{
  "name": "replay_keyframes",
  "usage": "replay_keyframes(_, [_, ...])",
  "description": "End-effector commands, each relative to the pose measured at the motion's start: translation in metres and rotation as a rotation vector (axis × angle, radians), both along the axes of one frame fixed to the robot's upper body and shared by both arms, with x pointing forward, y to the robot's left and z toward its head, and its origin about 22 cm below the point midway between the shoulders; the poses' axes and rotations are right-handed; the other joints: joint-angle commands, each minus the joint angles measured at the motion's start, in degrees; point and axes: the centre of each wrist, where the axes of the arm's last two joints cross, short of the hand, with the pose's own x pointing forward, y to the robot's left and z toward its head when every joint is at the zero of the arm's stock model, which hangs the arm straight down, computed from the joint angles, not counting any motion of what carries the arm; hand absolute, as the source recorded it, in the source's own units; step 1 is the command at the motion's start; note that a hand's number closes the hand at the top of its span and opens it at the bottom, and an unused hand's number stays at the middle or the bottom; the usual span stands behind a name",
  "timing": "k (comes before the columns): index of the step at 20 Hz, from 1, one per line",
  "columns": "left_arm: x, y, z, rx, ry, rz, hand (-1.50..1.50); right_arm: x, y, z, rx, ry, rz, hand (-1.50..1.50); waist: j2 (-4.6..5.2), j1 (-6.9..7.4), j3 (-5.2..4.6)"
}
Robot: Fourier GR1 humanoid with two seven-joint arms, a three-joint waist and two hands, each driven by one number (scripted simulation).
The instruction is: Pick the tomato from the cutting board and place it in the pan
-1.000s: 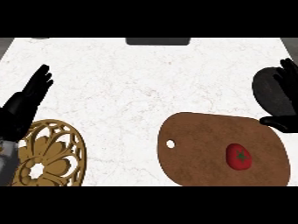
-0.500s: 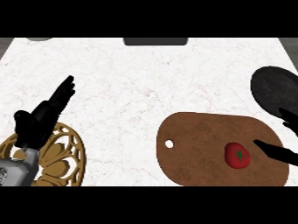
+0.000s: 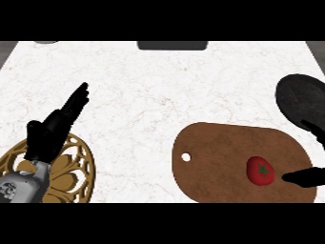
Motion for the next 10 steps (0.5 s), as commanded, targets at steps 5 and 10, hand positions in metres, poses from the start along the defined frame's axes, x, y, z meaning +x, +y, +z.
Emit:
replay_keyframes(5, [0.009,-0.015,0.004,0.004,-0.011,-0.035,0.0,0.037,0.038,0.036,-0.123,0.455,0.168,-1.5,0.66,2.03,-0.04])
replay_keyframes(10, [0.013,0.008,0.014,-0.004,0.002,-0.005,0.0,0.058,0.066,0.06,-0.068,0.604,0.231,-1.5,0.14,0.69,0.07])
